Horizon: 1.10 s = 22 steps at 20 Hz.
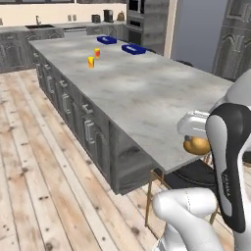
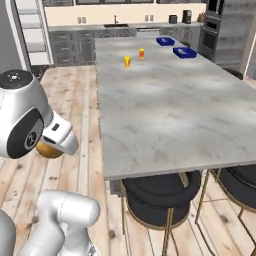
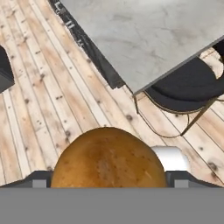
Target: Gather the carrot and potato from the fridge and place them on a tray on the dining counter. Then gather the fish and chicken drumstick from the fridge and place them on the other tray.
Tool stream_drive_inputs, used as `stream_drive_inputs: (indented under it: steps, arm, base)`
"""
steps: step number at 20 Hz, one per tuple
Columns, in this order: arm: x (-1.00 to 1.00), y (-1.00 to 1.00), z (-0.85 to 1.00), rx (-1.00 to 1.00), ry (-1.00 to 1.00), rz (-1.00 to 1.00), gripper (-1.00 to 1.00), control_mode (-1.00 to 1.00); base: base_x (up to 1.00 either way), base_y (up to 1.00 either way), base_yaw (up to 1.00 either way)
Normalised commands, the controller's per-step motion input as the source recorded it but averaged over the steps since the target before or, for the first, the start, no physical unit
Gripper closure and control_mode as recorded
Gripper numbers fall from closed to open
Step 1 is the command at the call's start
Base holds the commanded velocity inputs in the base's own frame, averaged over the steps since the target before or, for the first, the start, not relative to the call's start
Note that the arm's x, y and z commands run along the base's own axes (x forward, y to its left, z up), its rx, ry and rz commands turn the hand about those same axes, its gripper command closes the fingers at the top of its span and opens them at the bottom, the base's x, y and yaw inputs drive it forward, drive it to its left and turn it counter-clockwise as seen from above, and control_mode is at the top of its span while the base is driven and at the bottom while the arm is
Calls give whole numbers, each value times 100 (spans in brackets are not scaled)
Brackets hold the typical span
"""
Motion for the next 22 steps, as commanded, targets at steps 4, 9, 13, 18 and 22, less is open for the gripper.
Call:
stream_drive_inputs:
  steps: [4,9,13,18,22]
  arm:
    - [0,0,0,0,0,0,100,100]
    - [0,0,0,0,0,0,100,100]
    - [0,0,0,0,0,0,100,100]
    - [0,0,0,0,0,0,100,100]
    - [0,0,0,0,0,0,100,100]
  base:
    - [0,-100,0]
    - [0,-100,0]
    - [0,-100,0]
    - [0,-100,0]
    - [0,-100,0]
